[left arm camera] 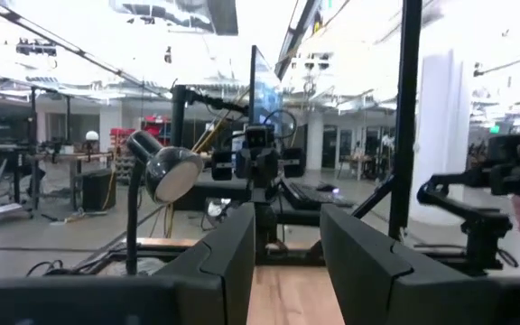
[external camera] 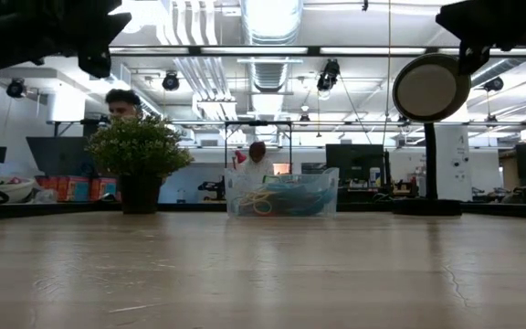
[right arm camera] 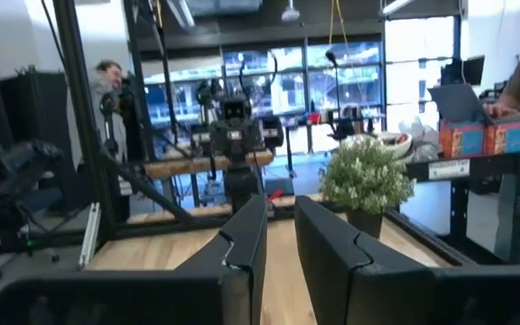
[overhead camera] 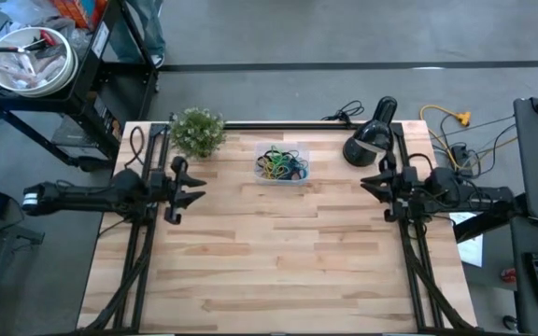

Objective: Pick and place rubber bands into bin
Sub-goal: Return to Home Position

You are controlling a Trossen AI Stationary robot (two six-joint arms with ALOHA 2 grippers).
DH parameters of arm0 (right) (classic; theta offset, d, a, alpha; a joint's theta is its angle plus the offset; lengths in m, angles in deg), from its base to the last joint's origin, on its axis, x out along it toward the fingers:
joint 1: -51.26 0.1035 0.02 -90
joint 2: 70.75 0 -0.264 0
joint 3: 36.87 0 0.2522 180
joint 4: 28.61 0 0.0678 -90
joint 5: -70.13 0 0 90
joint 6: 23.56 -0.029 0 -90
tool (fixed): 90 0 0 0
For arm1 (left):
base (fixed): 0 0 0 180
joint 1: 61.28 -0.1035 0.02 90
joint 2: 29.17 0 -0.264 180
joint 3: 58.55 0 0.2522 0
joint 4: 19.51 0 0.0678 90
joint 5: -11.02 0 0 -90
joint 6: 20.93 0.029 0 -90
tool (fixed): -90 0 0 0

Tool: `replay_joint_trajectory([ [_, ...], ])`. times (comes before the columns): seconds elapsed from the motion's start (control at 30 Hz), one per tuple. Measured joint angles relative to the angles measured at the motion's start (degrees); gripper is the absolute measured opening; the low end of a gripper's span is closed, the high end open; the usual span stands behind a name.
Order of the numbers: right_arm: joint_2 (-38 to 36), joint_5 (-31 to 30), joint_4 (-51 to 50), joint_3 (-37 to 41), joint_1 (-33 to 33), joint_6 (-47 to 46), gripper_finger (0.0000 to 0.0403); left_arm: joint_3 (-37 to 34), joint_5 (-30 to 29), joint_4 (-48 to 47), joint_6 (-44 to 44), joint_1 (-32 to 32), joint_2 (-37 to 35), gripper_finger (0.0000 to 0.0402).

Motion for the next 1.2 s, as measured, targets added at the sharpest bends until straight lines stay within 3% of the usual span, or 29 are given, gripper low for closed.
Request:
replay_joint_trajectory([
  [0.23, -4.38, -0.02, 0.21, 1.23, 0.01, 0.31, 0.0057, -1.83, -0.1, -3.31, 0.09, 0.3, -6.92, 0.0112],
  [0.67, -4.28, 1.53, 1.94, 5.21, 0.01, -3.43, 0.0057, -5.52, 0.41, -8.5, -0.32, 1.39, -17.14, 0.0112],
  [0.83, -4.25, 1.52, 16.41, 11.57, 0.01, -2.3, 0.0057, -5.99, 0.47, -10.86, -0.42, 1.89, -17.81, 0.0112],
  [1.2, -4.15, 1.42, 15.39, 12.0, 0.01, -2.08, 0.0057, -6.03, 5.7, -14.51, -2.36, 2.5, -17.05, 0.0111],
])
